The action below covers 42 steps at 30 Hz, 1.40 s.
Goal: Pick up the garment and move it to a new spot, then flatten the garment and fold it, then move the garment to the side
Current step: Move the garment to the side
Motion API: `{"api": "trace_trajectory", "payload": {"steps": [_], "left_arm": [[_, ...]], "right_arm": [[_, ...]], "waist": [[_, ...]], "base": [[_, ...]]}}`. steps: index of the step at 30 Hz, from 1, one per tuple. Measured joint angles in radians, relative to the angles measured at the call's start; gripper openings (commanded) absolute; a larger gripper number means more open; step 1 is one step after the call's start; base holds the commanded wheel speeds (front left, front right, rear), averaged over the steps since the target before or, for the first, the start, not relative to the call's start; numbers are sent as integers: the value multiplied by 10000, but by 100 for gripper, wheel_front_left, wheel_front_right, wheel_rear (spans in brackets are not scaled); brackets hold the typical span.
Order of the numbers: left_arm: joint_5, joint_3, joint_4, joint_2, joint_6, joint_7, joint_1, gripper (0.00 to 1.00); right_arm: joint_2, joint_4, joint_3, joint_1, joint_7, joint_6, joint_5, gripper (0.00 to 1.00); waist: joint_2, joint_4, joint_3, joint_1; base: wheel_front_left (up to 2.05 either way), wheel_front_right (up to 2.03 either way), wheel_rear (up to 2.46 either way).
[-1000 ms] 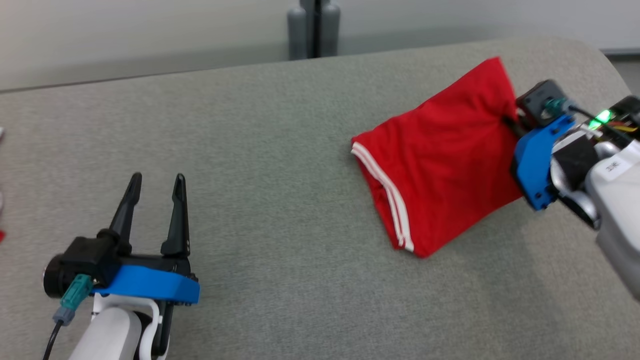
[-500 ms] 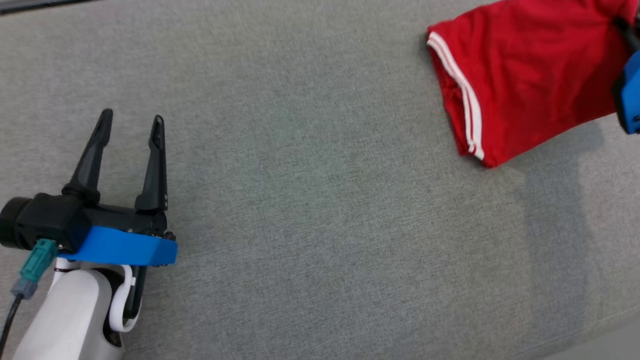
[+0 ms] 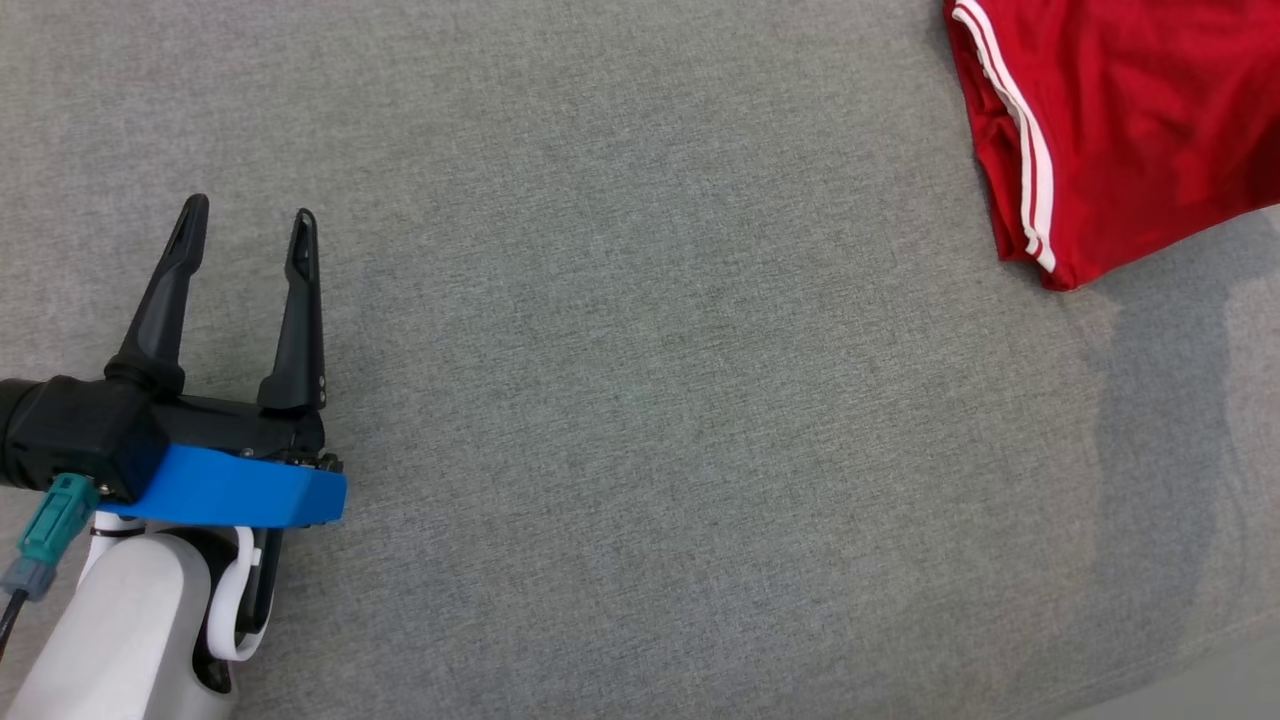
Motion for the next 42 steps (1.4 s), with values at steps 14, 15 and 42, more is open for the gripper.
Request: {"api": "trace_trajectory", "payload": {"steps": [14,15,42], "left_arm": [[-205,-169,476,-259,36,-209,224,100],[-245,-174,566,-295,31,-251,260,100],[-713,199,2759,-1273,27,-851,2754,100]], "right_arm": [[658,253,-731,631,-1214,-2,-518,100],[729,238,-723,763,-1294,0,-500,100],[4357,-5012,-3275,8521,-2136,-4,1009,100]], "waist": [[0,441,-868,-1],[0,477,-986,-1],[0,2225,-4756,-4]], "base": [[0,0,0],[0,0,0],[0,0,0]]}}
